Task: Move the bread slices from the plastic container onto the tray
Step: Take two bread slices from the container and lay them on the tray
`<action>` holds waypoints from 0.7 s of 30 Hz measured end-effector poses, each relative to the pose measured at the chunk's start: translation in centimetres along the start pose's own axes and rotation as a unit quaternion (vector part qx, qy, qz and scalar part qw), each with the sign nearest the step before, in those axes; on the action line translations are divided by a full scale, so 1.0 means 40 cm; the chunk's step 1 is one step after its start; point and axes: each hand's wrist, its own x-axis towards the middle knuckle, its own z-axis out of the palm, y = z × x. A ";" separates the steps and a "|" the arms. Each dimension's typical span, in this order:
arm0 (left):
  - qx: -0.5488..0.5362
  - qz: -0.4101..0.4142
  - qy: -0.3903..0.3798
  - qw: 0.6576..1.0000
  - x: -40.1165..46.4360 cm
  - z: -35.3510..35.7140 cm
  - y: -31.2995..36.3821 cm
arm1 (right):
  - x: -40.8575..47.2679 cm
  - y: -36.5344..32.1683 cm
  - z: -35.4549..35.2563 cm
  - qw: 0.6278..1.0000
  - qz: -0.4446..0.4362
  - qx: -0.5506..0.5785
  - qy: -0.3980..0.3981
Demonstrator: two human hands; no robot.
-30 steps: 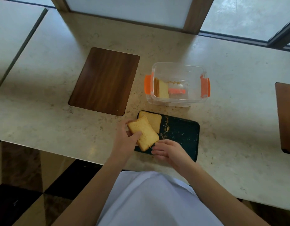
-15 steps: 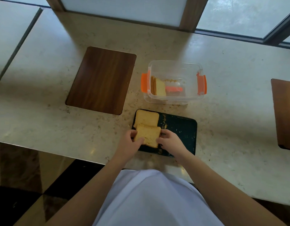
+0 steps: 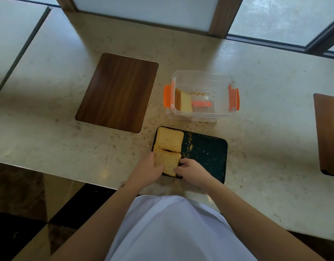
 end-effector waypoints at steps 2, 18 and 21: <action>0.042 0.014 -0.011 0.999 -0.004 0.000 0.005 | -0.004 -0.006 0.005 1.000 -0.008 -0.022 0.011; 0.416 0.197 0.024 0.887 0.012 -0.008 0.016 | -0.022 -0.023 0.014 0.947 -0.142 -0.262 0.123; 0.453 0.192 0.013 0.871 0.006 -0.006 0.023 | -0.022 -0.024 0.010 0.944 -0.145 -0.271 0.117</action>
